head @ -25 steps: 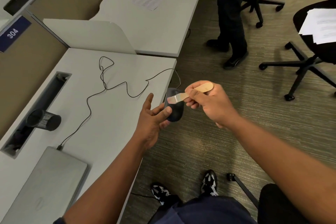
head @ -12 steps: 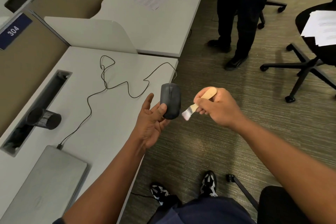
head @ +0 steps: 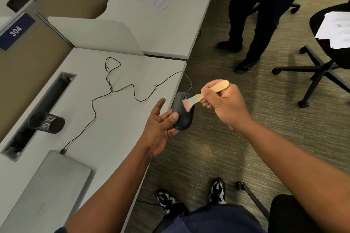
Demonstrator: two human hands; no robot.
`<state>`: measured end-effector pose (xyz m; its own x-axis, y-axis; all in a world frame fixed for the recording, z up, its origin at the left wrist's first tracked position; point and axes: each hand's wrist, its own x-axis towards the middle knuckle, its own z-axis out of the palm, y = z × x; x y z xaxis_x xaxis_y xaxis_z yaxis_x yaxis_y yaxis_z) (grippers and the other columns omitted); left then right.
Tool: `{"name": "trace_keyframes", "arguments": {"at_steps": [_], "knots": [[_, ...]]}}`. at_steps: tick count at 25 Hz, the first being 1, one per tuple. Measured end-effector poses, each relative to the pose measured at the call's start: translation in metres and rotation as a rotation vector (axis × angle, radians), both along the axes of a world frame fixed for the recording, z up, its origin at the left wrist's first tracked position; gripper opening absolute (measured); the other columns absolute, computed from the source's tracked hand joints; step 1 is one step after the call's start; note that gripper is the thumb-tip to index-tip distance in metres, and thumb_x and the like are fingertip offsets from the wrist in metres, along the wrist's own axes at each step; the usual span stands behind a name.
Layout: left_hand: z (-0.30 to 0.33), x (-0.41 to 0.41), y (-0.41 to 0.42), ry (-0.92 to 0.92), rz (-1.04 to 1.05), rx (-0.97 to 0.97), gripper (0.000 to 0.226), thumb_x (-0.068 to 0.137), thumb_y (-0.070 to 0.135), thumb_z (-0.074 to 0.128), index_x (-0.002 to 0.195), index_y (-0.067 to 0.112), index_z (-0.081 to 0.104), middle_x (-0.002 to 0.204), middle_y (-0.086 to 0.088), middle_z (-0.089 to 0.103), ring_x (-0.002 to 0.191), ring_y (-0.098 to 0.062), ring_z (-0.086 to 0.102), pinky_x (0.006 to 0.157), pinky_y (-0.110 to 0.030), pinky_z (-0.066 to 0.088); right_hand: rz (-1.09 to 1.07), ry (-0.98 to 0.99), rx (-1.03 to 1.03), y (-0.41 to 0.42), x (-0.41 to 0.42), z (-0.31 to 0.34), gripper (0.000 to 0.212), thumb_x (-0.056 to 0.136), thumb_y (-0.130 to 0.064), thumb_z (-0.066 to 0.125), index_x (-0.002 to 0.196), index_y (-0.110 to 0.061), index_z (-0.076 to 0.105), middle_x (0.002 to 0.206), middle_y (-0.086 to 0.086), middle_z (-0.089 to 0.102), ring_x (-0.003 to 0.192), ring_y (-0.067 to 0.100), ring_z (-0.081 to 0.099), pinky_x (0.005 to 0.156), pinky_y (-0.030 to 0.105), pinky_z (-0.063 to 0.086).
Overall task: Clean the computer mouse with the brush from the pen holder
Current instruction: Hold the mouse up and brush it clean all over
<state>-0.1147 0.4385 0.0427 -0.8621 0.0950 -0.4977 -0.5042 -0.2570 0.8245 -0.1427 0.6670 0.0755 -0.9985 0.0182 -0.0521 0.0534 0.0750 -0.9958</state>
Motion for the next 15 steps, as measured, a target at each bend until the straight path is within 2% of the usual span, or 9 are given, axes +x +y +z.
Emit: {"name": "trace_keyframes", "arguments": {"at_steps": [2, 4, 6, 8, 10, 11, 13, 15], "knots": [[0.0005, 0.0029, -0.0007, 0.007, -0.007, 0.009, 0.093, 0.081, 0.013, 0.077, 0.161, 0.03, 0.034, 0.122, -0.014, 0.077, 0.101, -0.029, 0.077, 0.063, -0.031, 0.064, -0.069, 0.09, 0.155, 0.0018, -0.0035, -0.0015, 0.013, 0.1, -0.019, 0.063, 0.091, -0.018, 0.073, 0.073, 0.012, 0.075, 0.067, 0.032, 0.07, 0.056, 0.039, 0.054], [0.0004, 0.0041, -0.0008, 0.009, 0.002, 0.03, 0.092, 0.082, 0.01, 0.075, 0.161, 0.029, 0.033, 0.118, -0.012, 0.079, 0.098, -0.028, 0.079, 0.061, -0.03, 0.063, -0.132, 0.158, 0.237, 0.0057, -0.0053, -0.003, 0.013, 0.102, -0.022, 0.062, 0.092, -0.024, 0.071, 0.074, 0.014, 0.073, 0.064, 0.036, 0.066, 0.052, 0.041, 0.049], [0.0005, 0.0036, -0.0011, 0.006, 0.006, 0.025, 0.092, 0.082, 0.01, 0.075, 0.162, 0.029, 0.034, 0.12, -0.014, 0.078, 0.098, -0.028, 0.078, 0.062, -0.03, 0.063, -0.112, 0.189, 0.104, 0.0067, -0.0047, -0.0014, 0.01, 0.102, -0.023, 0.064, 0.095, -0.026, 0.07, 0.081, 0.012, 0.075, 0.07, 0.031, 0.071, 0.057, 0.039, 0.055], [0.0008, 0.0042, -0.0017, 0.007, -0.008, 0.003, 0.091, 0.082, 0.012, 0.076, 0.161, 0.03, 0.034, 0.126, -0.015, 0.076, 0.102, -0.028, 0.077, 0.066, -0.031, 0.064, 0.018, 0.13, -0.121, 0.0041, -0.0043, 0.0007, 0.007, 0.102, -0.022, 0.066, 0.101, -0.018, 0.072, 0.086, 0.01, 0.078, 0.078, 0.023, 0.075, 0.065, 0.031, 0.059], [0.0006, 0.0054, -0.0023, 0.009, -0.026, -0.007, 0.088, 0.083, 0.014, 0.076, 0.16, 0.032, 0.035, 0.13, -0.014, 0.075, 0.108, -0.029, 0.076, 0.068, -0.032, 0.064, 0.102, 0.06, -0.156, 0.0018, -0.0053, 0.0009, 0.008, 0.101, -0.021, 0.067, 0.102, -0.014, 0.072, 0.086, 0.009, 0.078, 0.078, 0.02, 0.075, 0.067, 0.03, 0.06], [0.0004, 0.0059, -0.0026, 0.008, -0.033, -0.012, 0.088, 0.084, 0.014, 0.075, 0.159, 0.032, 0.035, 0.132, -0.014, 0.074, 0.11, -0.03, 0.076, 0.068, -0.032, 0.063, 0.093, 0.058, -0.086, 0.0015, -0.006, 0.0, 0.007, 0.101, -0.021, 0.067, 0.101, -0.016, 0.072, 0.085, 0.009, 0.078, 0.078, 0.022, 0.075, 0.068, 0.034, 0.06], [-0.0002, 0.007, -0.0032, 0.001, -0.042, -0.035, 0.09, 0.083, 0.016, 0.077, 0.16, 0.033, 0.034, 0.134, -0.012, 0.073, 0.115, -0.032, 0.074, 0.068, -0.031, 0.063, 0.024, 0.115, 0.094, 0.0032, -0.0059, -0.002, 0.009, 0.102, -0.022, 0.065, 0.101, -0.016, 0.072, 0.085, 0.012, 0.077, 0.081, 0.032, 0.075, 0.069, 0.052, 0.061], [-0.0006, 0.0074, -0.0043, -0.001, -0.047, -0.057, 0.092, 0.083, 0.018, 0.078, 0.162, 0.033, 0.032, 0.135, -0.01, 0.073, 0.119, -0.032, 0.072, 0.071, -0.032, 0.061, 0.007, 0.187, 0.12, 0.007, -0.0032, 0.0, 0.012, 0.103, -0.023, 0.064, 0.101, -0.014, 0.072, 0.086, 0.013, 0.075, 0.082, 0.037, 0.073, 0.071, 0.06, 0.059]]}}
